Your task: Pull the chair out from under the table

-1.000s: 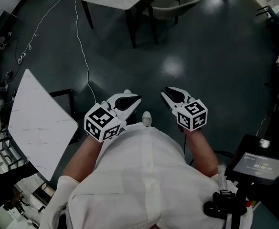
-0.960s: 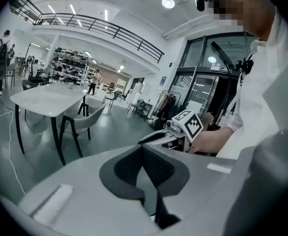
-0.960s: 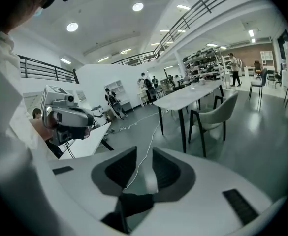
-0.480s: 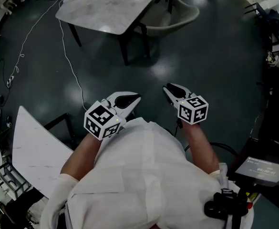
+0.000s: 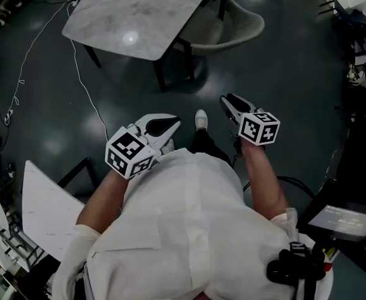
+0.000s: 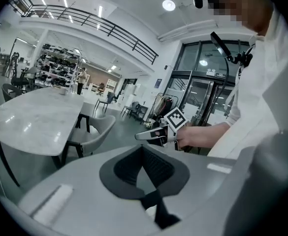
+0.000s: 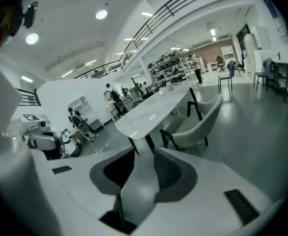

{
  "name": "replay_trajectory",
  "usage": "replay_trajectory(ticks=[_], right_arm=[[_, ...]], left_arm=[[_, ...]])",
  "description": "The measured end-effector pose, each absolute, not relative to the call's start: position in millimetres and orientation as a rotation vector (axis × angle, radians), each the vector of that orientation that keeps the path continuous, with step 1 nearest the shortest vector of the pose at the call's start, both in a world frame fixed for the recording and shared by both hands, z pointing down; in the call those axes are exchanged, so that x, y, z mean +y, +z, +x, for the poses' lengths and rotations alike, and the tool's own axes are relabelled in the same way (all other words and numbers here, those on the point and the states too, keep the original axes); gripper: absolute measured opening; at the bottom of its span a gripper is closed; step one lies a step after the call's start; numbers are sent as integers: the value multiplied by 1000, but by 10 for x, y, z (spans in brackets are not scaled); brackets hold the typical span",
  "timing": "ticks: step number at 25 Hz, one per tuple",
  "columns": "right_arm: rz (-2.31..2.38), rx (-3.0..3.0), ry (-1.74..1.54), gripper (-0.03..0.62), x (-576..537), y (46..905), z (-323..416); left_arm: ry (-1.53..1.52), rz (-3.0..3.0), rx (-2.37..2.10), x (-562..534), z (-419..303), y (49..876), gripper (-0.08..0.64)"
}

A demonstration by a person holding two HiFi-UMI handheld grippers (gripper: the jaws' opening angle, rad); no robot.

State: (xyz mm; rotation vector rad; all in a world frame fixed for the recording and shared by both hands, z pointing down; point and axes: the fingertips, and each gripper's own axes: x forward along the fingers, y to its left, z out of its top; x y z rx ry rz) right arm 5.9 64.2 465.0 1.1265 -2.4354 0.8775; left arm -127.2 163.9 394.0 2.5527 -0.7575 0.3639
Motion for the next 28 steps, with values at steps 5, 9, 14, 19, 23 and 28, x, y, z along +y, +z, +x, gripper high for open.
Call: replay_trajectory(ticks=[5, 9, 14, 19, 23, 28], right_arm=[[1209, -2400, 947, 117, -430, 4837, 444], [1281, -2347, 1049, 146, -1085, 5030, 828], [1381, -2257, 1167, 173, -1895, 5281, 1358], [1440, -2215, 1263, 184, -2667, 5529, 1704], [1519, -2131, 1411, 195, -3199, 5906, 1968], [1571, -2022, 1507, 224, -3605, 6357, 2140]], left_arm=[[382, 2516, -797, 807, -1184, 4003, 8], [385, 2505, -851, 346, -1047, 3902, 8], [389, 2485, -925, -172, -872, 3757, 8], [418, 2435, -982, -543, -721, 3758, 8], [428, 2389, -1032, -783, -644, 3817, 8], [434, 2330, -1122, -1026, -664, 3876, 8]])
